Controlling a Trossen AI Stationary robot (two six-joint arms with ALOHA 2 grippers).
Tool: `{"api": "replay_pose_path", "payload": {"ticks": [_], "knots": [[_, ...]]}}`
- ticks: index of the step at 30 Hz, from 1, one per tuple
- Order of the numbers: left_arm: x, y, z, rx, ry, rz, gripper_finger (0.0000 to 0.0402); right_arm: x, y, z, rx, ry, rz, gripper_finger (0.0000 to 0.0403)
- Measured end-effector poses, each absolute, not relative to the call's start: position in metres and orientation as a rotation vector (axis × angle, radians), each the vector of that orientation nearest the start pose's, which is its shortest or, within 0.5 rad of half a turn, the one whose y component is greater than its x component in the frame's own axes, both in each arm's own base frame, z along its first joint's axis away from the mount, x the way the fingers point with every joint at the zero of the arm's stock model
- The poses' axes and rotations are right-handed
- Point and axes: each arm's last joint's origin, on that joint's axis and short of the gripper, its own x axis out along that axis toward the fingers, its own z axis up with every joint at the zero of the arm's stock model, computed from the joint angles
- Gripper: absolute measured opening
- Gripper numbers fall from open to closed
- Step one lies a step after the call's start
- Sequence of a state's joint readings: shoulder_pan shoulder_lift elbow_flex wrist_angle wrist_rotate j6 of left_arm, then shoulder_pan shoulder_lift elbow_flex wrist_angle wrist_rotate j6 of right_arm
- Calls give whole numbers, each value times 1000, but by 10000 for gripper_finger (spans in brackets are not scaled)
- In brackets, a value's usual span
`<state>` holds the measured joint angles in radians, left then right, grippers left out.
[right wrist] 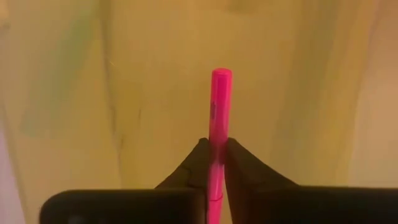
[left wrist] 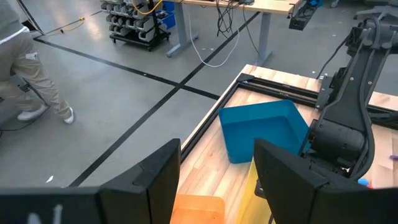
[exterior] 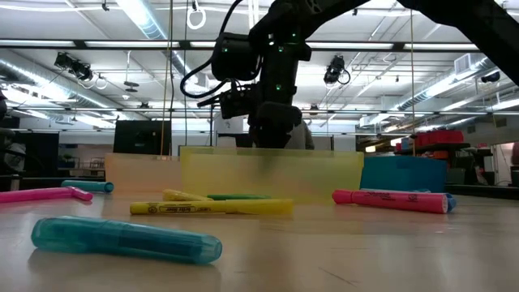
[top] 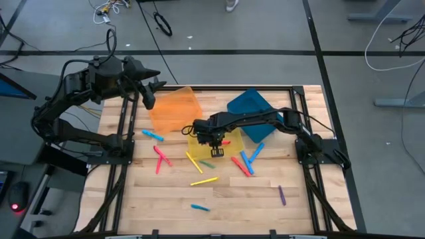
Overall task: Pick & Place Markers
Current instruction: Put the bottom medium pink highlighter pen into the yellow bin, then put the medium pink highlighter pen into the yellow bin
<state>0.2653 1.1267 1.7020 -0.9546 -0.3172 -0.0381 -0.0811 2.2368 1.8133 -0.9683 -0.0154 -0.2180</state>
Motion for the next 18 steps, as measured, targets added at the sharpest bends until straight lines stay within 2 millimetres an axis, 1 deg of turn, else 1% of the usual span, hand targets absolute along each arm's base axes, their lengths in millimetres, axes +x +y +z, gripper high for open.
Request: {"api": "replay_pose_path", "payload": {"ticks": [2, 7, 12, 15, 18], "knots": [[160, 53, 490, -27, 373, 583, 209, 447, -36, 170, -114, 1391, 97, 51], [160, 53, 490, -27, 374, 583, 209, 446, -36, 170, -87, 1396, 75, 111], [160, 53, 490, -27, 374, 583, 209, 446, -36, 176, -80, 1396, 69, 163], [160, 53, 490, -27, 374, 583, 209, 445, -36, 182, -73, 1413, 51, 181], [160, 53, 490, -27, 374, 582, 209, 442, -37, 199, -85, 1449, 6, 186]]}}
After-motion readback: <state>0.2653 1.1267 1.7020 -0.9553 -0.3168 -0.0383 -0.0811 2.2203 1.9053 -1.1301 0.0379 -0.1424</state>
